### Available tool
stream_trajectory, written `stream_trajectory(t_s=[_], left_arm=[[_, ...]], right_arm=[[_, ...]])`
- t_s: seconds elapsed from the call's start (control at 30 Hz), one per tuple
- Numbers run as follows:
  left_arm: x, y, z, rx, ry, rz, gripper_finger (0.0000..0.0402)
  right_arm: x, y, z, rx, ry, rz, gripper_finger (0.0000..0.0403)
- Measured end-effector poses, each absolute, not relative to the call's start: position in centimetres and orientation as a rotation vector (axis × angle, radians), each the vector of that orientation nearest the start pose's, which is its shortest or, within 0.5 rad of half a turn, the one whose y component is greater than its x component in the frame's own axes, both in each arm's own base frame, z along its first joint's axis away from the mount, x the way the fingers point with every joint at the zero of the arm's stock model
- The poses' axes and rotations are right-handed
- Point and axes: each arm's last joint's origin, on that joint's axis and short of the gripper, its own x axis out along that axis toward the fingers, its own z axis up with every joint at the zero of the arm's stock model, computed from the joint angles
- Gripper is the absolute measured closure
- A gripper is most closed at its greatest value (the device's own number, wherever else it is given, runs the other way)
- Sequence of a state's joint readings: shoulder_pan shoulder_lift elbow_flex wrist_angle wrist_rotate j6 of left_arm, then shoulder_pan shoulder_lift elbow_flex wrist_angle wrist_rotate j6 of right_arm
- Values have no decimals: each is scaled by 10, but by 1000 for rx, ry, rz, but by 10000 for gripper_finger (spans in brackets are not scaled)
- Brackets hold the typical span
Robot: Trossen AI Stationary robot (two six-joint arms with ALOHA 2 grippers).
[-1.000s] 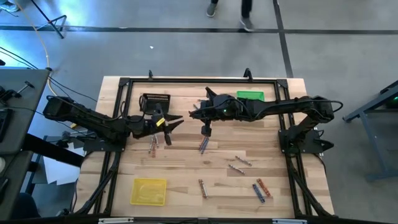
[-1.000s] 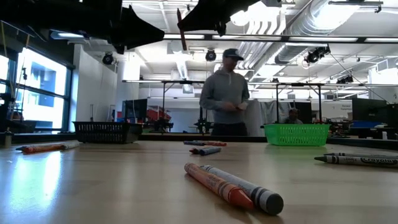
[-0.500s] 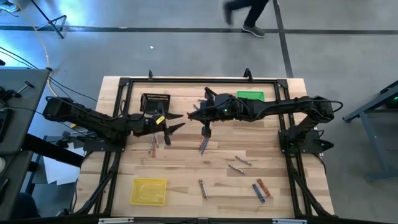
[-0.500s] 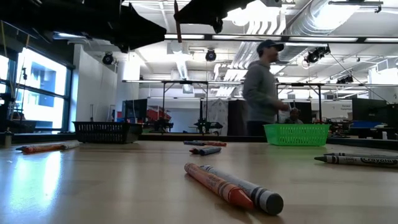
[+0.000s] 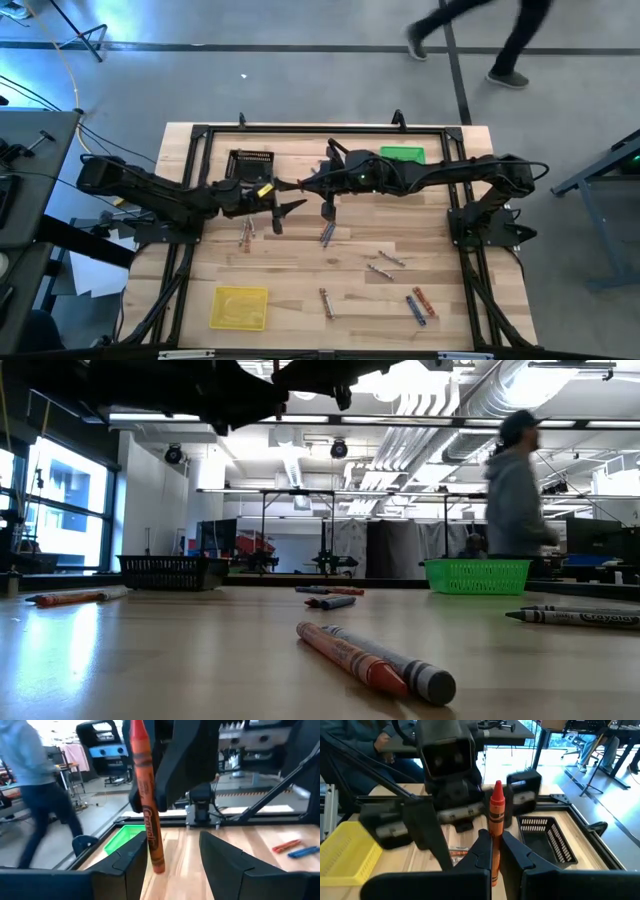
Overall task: Sort crayons
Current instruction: Put the orange crayon into the black bin
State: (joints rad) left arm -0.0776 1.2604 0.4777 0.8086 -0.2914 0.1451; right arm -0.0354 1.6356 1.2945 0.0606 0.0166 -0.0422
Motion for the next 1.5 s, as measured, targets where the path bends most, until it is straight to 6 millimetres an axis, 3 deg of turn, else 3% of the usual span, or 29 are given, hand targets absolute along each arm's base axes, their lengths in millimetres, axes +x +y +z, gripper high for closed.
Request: stream_trajectory(t_s=[0.33, 0.7, 0.97, 1.17, 1.33, 1.5], left_arm=[[269, -13, 231, 201, 2, 221, 261], [269, -12, 231, 200, 5, 229, 393], [269, -12, 230, 203, 8, 229, 397], [269, -12, 230, 212, 13, 230, 398], [266, -11, 231, 217, 42, 260, 399], [251, -5, 234, 248, 165, 417, 399]], right_arm=[[381, -7, 313, -44, 293, -28, 398], [381, -6, 312, -49, 303, -23, 398], [381, -7, 311, -40, 311, -25, 394], [376, -8, 310, -20, 356, -34, 342], [362, -11, 322, -14, 427, -64, 290], [336, -13, 337, 12, 544, -165, 272]])
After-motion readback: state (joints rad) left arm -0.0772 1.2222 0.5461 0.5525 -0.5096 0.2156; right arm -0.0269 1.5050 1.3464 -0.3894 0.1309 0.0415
